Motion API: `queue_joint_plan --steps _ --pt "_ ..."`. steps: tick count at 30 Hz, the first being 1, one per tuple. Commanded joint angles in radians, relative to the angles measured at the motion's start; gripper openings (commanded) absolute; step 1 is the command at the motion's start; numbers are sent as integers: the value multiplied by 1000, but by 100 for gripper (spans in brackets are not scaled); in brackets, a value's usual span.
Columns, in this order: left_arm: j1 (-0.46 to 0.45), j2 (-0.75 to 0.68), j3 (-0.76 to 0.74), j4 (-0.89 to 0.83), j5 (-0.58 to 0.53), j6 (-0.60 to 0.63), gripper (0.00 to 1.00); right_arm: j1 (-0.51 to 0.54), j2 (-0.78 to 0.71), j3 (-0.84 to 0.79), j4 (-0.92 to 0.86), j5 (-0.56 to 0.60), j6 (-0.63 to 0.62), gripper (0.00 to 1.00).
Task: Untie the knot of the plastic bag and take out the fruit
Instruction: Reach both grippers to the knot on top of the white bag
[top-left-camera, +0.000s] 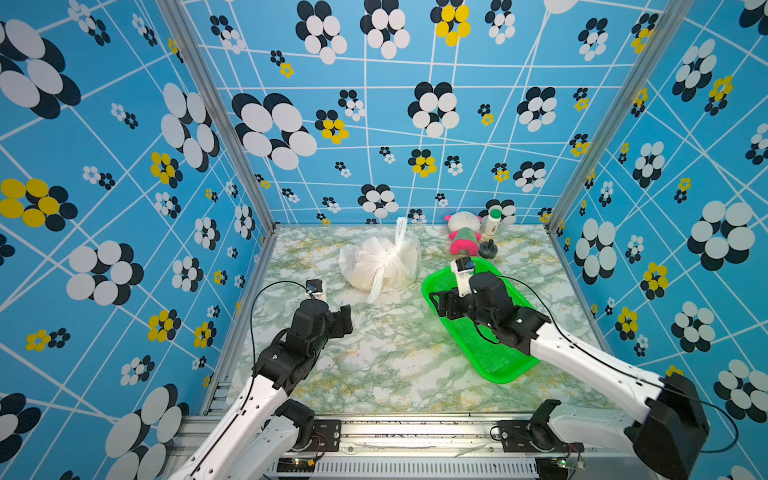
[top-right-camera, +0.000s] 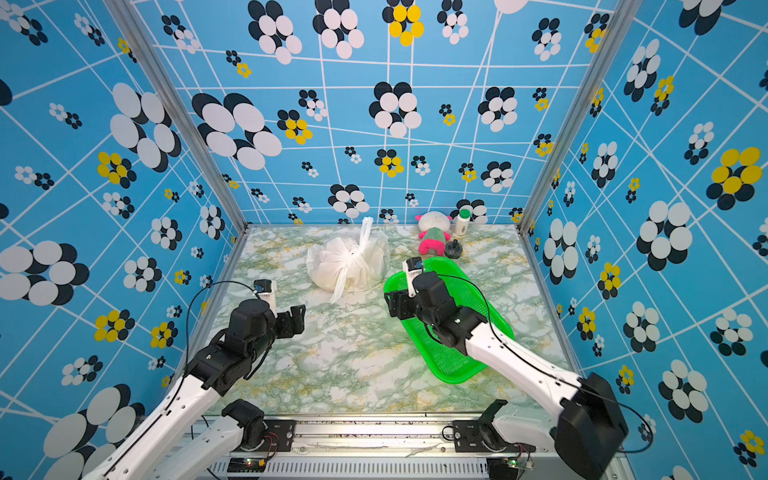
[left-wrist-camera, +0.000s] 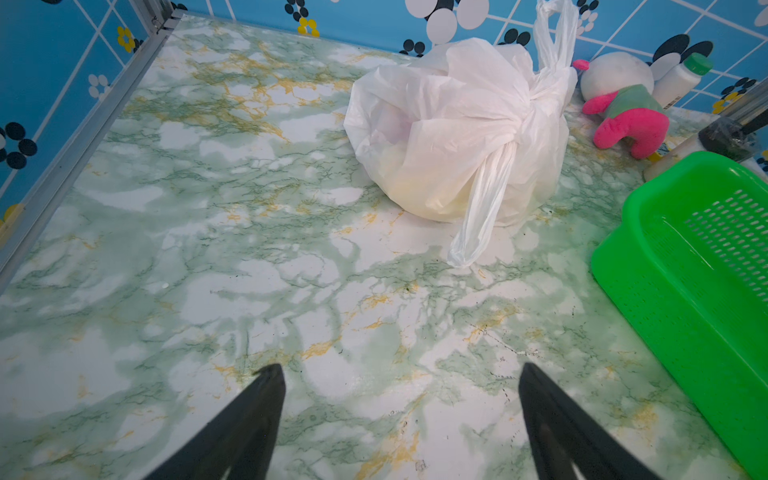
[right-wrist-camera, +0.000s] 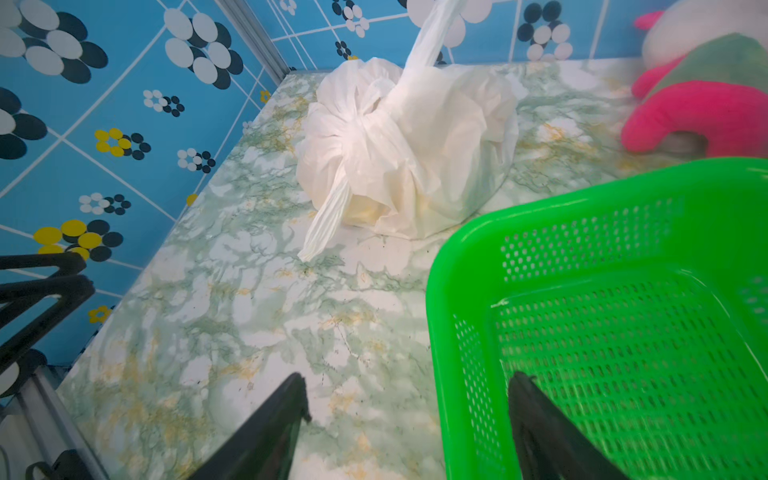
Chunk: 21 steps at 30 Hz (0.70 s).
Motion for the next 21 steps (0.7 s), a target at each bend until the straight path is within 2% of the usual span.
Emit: queue_joint_plan --steps 1,8,10,15,21 --pt "35 76 3 109 25 39 88 11 180 145 46 61 -79 75" --pt "114 346 187 145 112 65 83 31 536 518 -82 41 -177 76" --pt "123 407 233 158 121 70 83 35 610 594 -97 66 -193 82" --pt "136 551 352 187 186 85 85 35 741 771 -147 82 -208 81" --pt "136 765 511 170 215 78 85 36 835 875 -164 94 -226 79"
